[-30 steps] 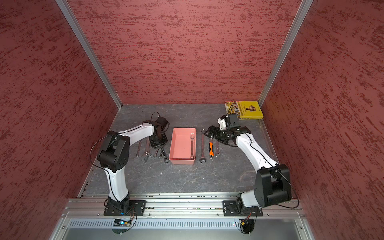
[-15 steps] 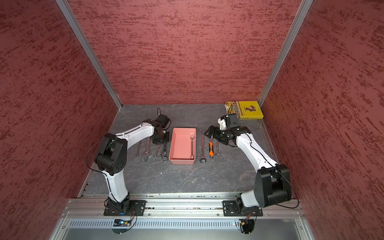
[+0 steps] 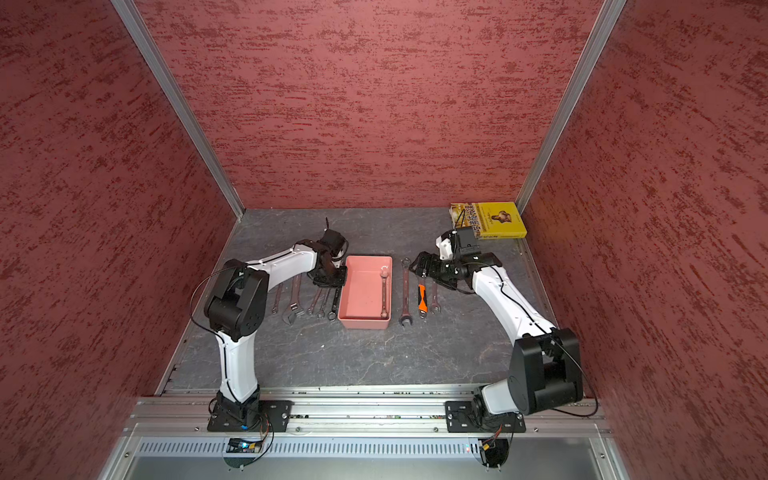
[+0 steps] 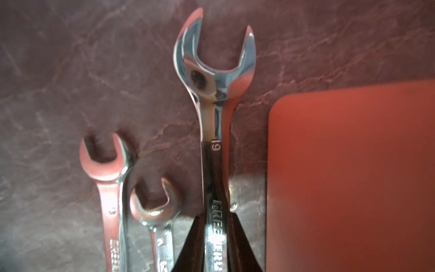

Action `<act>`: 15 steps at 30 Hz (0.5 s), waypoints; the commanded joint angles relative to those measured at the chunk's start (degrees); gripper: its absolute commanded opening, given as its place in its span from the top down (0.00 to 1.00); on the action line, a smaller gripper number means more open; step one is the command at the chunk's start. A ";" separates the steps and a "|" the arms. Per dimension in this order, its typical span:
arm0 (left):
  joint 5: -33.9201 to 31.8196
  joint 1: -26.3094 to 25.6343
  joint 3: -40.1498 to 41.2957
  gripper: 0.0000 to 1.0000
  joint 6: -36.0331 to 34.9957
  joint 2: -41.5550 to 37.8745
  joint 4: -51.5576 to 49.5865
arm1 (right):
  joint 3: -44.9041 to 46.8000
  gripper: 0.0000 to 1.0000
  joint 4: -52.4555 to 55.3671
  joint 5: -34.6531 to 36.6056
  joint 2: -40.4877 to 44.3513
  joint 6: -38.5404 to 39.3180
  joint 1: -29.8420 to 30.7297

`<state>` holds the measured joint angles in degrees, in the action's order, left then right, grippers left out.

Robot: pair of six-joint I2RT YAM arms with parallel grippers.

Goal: Take out the wrench from the storage box
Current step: Place the wrench at the center of the board.

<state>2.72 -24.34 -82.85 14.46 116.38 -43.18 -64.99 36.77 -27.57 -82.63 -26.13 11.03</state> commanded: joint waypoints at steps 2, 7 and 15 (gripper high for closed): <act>-0.26 0.43 -1.18 0.69 0.22 0.18 -0.85 | -3.43 0.02 1.07 0.26 0.04 0.11 -0.09; -0.52 0.67 -2.77 0.57 0.92 -3.38 -4.18 | -8.16 0.02 4.24 2.93 -2.98 -1.20 3.96; 2.62 2.99 -3.22 0.44 3.21 -10.67 -6.62 | -18.92 0.05 11.20 14.70 -11.82 -8.53 17.84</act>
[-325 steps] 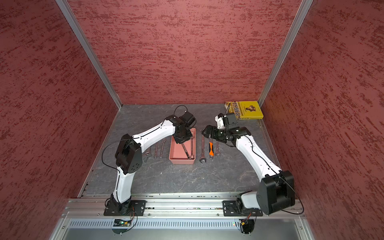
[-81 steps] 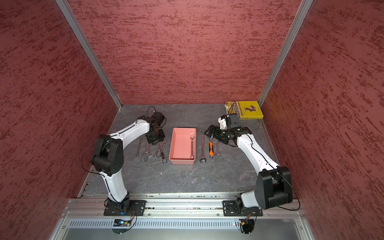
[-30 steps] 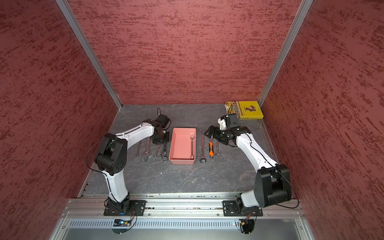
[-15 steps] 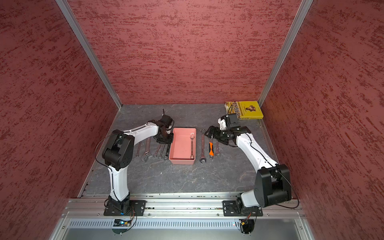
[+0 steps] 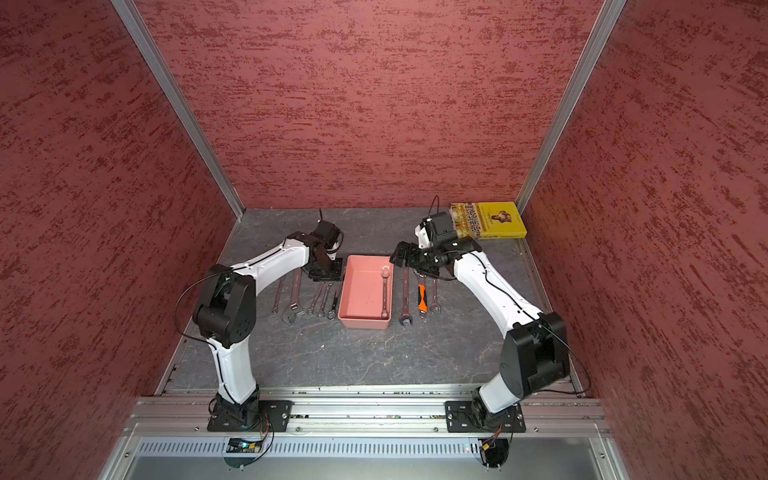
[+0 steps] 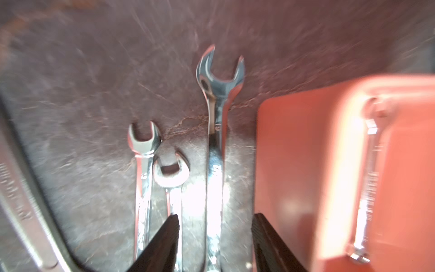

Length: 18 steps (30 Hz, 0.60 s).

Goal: Take out the wrench from the storage box
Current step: Place the wrench at the center of the board, then pick up the wrench from the storage box.

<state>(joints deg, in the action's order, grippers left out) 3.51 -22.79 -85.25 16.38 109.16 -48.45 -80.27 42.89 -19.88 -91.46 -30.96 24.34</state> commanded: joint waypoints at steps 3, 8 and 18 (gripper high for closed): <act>5.62 3.33 0.63 0.38 2.50 -6.53 0.40 | -10.68 0.09 11.41 13.25 -9.11 -5.18 9.66; 11.18 5.61 4.83 0.25 3.86 -10.58 4.09 | -17.35 0.22 17.01 20.29 -16.88 -9.07 14.40; 20.22 8.37 12.62 0.08 6.29 -17.52 11.19 | -21.13 0.40 20.45 29.48 -27.22 -12.33 17.05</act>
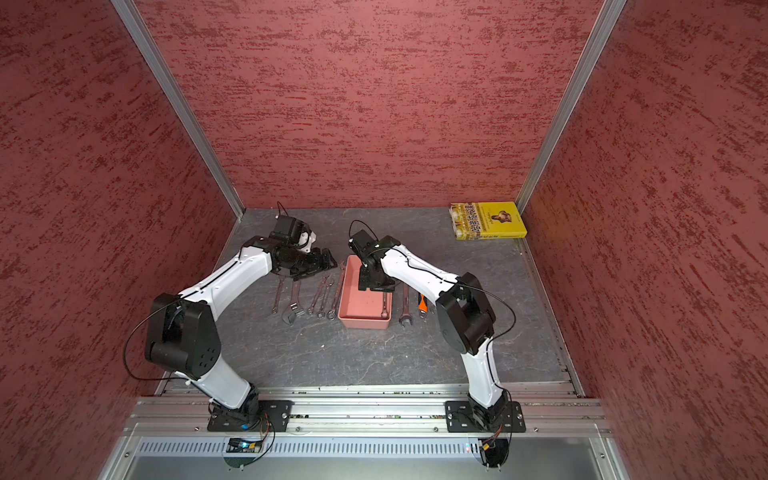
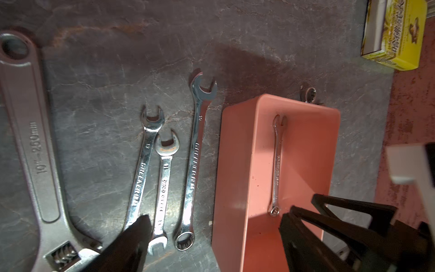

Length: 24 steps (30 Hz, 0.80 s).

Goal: Take out the wrench from the storage box
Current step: Pick up the wrench from the storage box.

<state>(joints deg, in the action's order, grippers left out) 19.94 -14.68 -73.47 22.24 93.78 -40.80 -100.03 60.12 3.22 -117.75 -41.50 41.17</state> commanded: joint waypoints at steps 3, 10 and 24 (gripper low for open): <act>5.27 0.28 1.90 0.05 0.99 -2.71 4.49 | -1.33 0.42 3.60 7.15 -3.20 -2.28 0.09; 8.19 0.18 4.51 0.00 2.43 -3.94 7.08 | -1.75 0.49 1.94 7.98 -7.06 -1.95 -0.65; 9.56 0.18 5.53 0.00 3.76 -3.54 7.84 | 8.03 0.60 -12.79 -5.15 -8.37 0.61 -3.69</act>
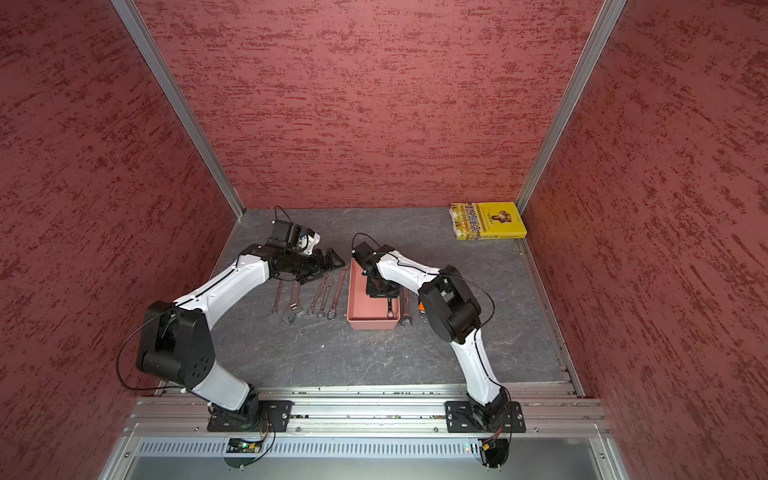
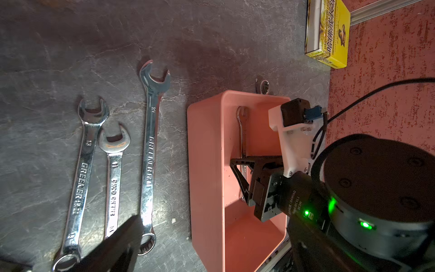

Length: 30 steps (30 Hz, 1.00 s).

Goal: Take out the wrench from the storage box
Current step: Pick up the wrench from the storage box.

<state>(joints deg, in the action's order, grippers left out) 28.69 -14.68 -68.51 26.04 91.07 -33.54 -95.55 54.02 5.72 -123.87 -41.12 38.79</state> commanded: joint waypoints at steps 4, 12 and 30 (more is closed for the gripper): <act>0.93 0.17 0.31 0.00 0.14 -0.20 0.49 | 3.66 0.65 -9.26 -11.86 -1.56 1.14 -1.02; 1.28 -0.03 0.05 0.00 0.50 1.36 0.86 | -0.88 0.64 -0.39 -6.30 -1.67 0.47 -0.12; 0.53 -0.42 0.35 0.00 -1.16 1.49 0.06 | -7.51 0.63 6.86 -0.98 -4.62 -0.62 0.06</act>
<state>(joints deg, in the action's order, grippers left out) 29.50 -14.85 -68.45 26.09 92.16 -33.39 -102.30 59.00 3.68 -127.24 -41.15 39.31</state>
